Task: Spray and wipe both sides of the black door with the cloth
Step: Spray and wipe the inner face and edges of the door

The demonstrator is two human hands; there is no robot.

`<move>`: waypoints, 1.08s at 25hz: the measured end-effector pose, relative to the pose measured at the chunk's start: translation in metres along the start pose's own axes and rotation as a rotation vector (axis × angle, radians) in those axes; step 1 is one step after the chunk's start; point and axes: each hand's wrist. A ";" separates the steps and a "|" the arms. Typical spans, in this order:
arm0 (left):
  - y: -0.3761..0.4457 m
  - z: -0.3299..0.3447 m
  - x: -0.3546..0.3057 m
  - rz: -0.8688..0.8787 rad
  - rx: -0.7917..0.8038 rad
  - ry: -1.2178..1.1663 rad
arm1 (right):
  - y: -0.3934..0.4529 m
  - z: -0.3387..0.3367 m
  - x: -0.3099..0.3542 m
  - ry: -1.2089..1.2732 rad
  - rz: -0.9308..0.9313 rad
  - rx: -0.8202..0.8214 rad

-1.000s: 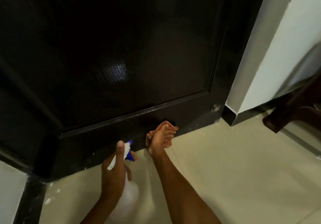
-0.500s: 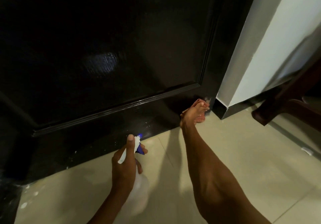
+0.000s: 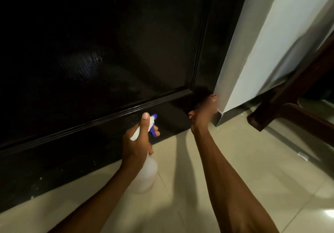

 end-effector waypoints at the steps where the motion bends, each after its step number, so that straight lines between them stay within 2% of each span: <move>1: 0.003 0.003 -0.003 0.003 0.006 -0.013 | 0.003 -0.003 -0.012 -0.068 -0.031 0.063; 2: 0.006 0.007 -0.008 0.003 0.005 -0.022 | -0.001 -0.006 -0.021 -0.148 -0.030 0.084; 6: 0.005 0.008 -0.013 0.020 -0.024 -0.006 | 0.001 -0.023 -0.074 -0.180 0.218 0.003; 8: 0.003 0.006 -0.016 0.016 -0.030 -0.006 | 0.005 -0.031 -0.098 -0.165 0.224 0.017; 9: 0.000 0.004 -0.017 0.013 -0.029 -0.004 | 0.016 -0.035 -0.112 -0.079 0.227 0.001; 10: -0.001 0.002 -0.017 0.007 -0.026 -0.001 | 0.017 -0.032 -0.106 -0.019 0.233 0.010; 11: -0.002 0.000 -0.016 0.004 -0.026 -0.003 | 0.000 -0.022 -0.072 -0.011 0.200 0.005; 14: -0.001 -0.003 -0.016 -0.005 -0.032 -0.028 | 0.008 -0.006 -0.018 0.016 0.044 -0.024; 16: -0.002 -0.008 -0.016 -0.016 -0.039 -0.031 | 0.009 -0.003 -0.007 0.051 0.074 -0.043; 18: -0.006 -0.017 -0.011 -0.022 -0.066 -0.015 | -0.010 -0.006 -0.017 -0.078 0.148 -0.073; 22: -0.015 -0.056 0.006 0.035 -0.095 0.096 | -0.081 -0.004 -0.056 -0.292 0.128 0.121; 27: -0.042 -0.138 0.027 -0.018 -0.206 0.079 | -0.175 0.039 -0.090 -0.330 0.196 0.248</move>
Point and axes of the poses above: each hand's wrist, its own y-axis towards the middle knuckle, its own z-axis out of the palm, x = y × z, and after that the axes turned 10 degrees about -z, right-handed
